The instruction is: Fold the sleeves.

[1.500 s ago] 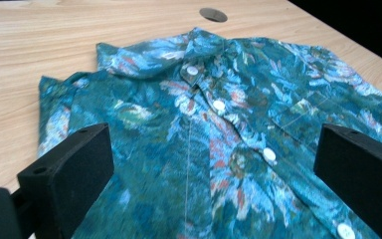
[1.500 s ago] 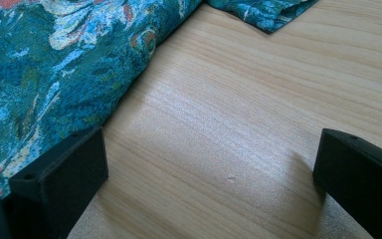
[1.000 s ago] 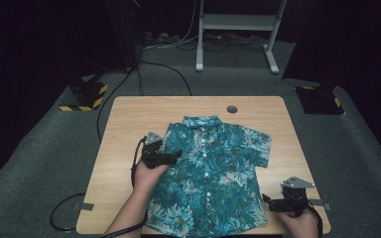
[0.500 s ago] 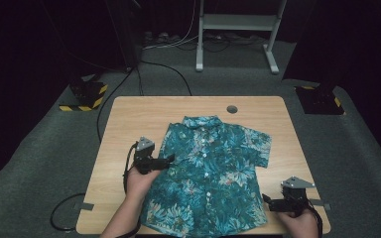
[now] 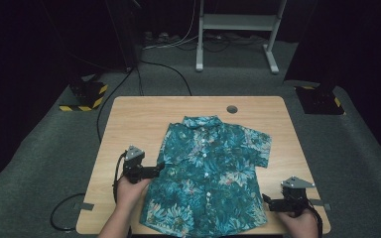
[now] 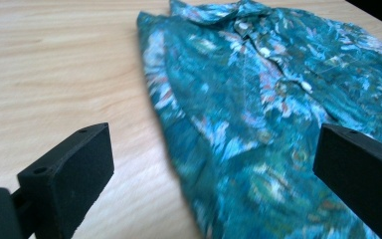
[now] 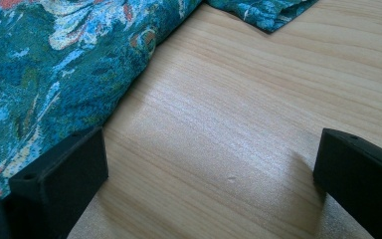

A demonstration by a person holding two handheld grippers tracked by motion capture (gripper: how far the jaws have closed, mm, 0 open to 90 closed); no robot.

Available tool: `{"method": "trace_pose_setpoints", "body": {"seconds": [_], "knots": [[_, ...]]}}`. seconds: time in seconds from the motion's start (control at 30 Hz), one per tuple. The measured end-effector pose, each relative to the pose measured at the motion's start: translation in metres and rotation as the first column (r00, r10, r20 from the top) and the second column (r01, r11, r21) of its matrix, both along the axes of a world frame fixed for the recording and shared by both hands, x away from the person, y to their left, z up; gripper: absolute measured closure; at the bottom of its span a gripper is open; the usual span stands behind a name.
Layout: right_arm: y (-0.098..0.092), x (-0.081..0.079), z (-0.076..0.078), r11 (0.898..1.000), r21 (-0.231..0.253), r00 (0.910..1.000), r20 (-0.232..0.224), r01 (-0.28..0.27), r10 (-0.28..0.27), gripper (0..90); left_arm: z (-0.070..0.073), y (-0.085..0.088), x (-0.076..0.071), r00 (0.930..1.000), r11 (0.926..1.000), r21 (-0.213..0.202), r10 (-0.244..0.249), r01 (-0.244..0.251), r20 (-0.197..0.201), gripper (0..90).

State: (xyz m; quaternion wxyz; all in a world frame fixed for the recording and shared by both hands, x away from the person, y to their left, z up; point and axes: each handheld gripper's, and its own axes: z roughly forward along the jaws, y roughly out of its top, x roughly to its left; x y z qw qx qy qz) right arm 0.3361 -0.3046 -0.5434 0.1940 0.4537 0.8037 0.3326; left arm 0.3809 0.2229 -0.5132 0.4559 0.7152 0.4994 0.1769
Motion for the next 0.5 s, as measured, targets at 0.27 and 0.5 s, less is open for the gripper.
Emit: {"method": "trace_pose_setpoints", "body": {"seconds": [0.27,0.5], "knots": [[0.0,0.0,0.0,1.0,0.001,1.0,-0.002,0.002,-0.002,0.1,-0.013,0.02,-0.025,0.9993,0.9991,0.031,0.029,-0.028,-0.023,2.8],[0.0,0.0,0.0,1.0,0.001,1.0,-0.002,0.0,0.0,0.0,-0.028,0.037,-0.048,0.9961,0.9968,0.063,0.055,-0.051,-0.069,2.5]]}}
